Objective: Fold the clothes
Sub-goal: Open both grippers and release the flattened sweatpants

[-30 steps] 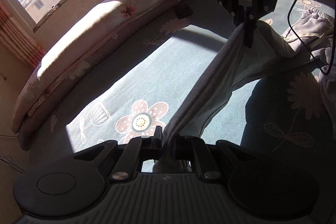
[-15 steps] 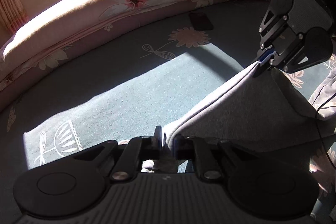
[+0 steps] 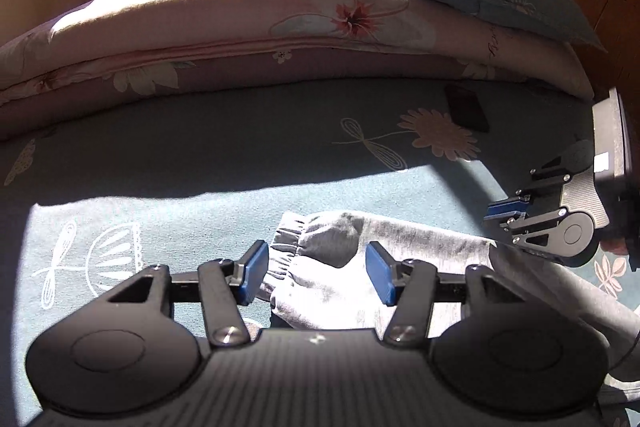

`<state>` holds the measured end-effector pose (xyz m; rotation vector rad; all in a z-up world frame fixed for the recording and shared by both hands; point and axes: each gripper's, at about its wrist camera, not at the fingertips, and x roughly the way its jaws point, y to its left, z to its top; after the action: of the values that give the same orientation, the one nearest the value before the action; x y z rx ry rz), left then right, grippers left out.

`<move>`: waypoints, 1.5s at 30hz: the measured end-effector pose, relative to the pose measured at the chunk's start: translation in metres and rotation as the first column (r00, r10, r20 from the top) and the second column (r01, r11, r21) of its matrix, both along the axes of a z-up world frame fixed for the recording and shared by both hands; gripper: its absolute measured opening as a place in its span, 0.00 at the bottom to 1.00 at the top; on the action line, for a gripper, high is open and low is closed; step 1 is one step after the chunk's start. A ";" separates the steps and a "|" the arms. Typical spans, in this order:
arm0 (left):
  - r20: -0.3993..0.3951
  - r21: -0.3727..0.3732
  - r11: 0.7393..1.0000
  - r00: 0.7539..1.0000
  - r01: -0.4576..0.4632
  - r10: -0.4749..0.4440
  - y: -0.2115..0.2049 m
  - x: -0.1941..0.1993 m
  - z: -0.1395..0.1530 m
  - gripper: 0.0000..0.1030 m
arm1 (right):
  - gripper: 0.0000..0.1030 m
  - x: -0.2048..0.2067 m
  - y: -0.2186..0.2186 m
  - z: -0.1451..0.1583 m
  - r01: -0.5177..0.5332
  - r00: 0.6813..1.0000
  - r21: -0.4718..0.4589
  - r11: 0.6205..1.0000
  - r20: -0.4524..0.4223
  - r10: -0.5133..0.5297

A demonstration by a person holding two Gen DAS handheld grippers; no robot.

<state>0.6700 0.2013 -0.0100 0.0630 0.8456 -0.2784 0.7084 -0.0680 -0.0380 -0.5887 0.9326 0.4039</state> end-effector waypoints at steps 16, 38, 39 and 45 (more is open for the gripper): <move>-0.367 -0.405 0.779 0.865 -0.479 0.341 0.059 0.015 -0.105 0.50 | 0.29 -0.099 -0.045 0.064 0.107 0.994 0.297 0.949 -0.057 -0.094; -0.229 -0.140 0.866 0.867 -0.480 0.443 0.046 -0.033 -0.067 0.12 | 0.29 -0.254 -0.126 0.043 0.473 0.871 0.289 0.832 -0.297 -0.392; -0.229 -0.136 0.871 0.870 -0.472 0.436 0.045 -0.038 -0.068 0.12 | 0.29 -0.257 -0.129 0.046 0.476 0.870 0.285 0.832 -0.290 -0.398; -0.198 -0.035 0.920 0.906 -0.389 0.375 0.024 -0.068 -0.063 0.41 | 0.29 -0.280 -0.149 0.066 0.479 0.873 0.251 0.841 -0.236 -0.427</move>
<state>0.6017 0.2257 -0.0732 -0.2017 1.0138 0.0574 0.4289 -0.2171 0.0275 -0.0372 1.1146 0.1594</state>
